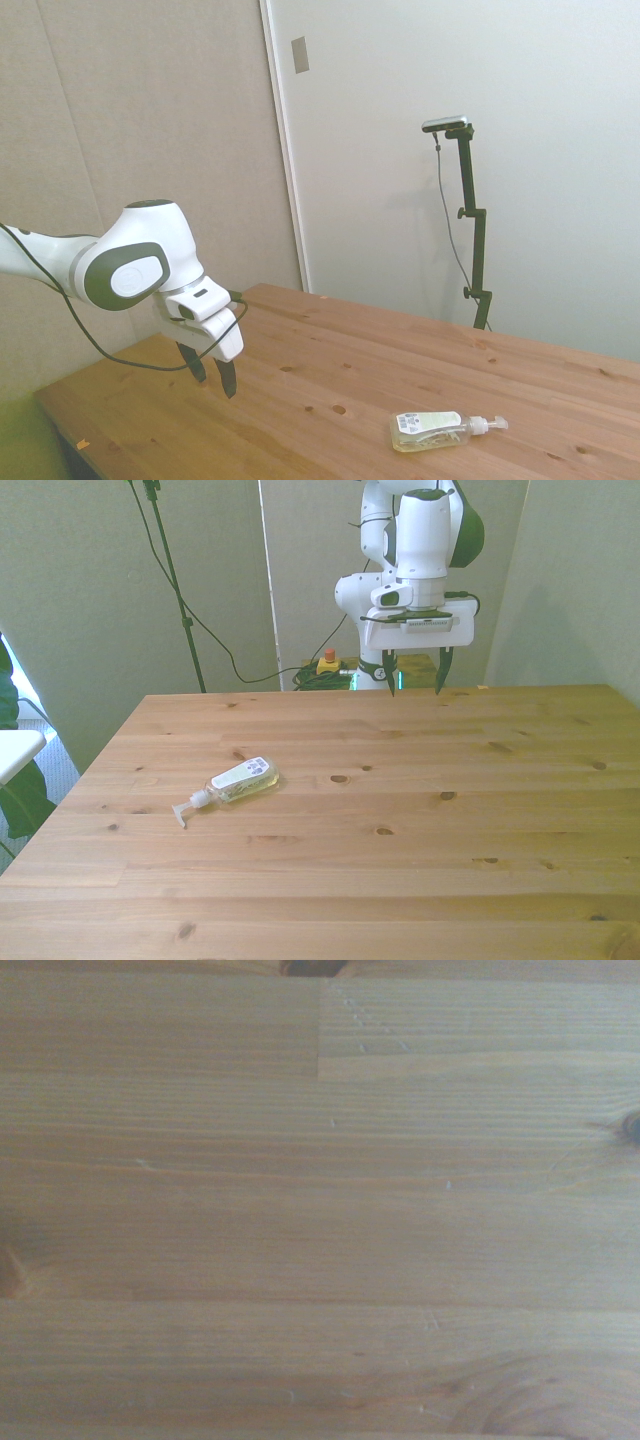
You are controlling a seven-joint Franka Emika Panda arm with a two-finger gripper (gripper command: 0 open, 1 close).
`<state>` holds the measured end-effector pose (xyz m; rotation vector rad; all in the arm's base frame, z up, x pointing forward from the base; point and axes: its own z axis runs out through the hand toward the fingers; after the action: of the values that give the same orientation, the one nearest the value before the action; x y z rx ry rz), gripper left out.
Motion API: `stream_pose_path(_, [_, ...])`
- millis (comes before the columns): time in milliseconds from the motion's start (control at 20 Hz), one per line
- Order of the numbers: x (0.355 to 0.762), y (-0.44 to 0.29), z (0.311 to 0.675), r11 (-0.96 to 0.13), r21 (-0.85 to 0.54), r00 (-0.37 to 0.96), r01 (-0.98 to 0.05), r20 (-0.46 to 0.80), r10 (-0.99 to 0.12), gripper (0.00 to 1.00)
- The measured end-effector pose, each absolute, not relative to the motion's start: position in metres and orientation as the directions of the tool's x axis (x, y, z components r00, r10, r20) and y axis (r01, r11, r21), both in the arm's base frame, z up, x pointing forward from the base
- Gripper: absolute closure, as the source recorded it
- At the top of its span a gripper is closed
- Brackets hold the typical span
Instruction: Stand the sanitizer
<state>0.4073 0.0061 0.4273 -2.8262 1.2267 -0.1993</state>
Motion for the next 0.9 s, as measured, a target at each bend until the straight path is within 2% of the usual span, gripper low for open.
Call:
stream_pose_path(200, [0.409,-0.003,0.43,-0.666,-0.109,0.659,-0.738,0.098,-0.746,0.0])
stream_pose_path(600, [0.43,-0.093,0.468,-0.525,-0.19,0.494,-0.829,0.192,-0.848,0.0])
stream_pose_path(900, [0.465,-0.18,0.462,-0.393,-0.213,0.348,-0.894,0.221,-0.911,0.0])
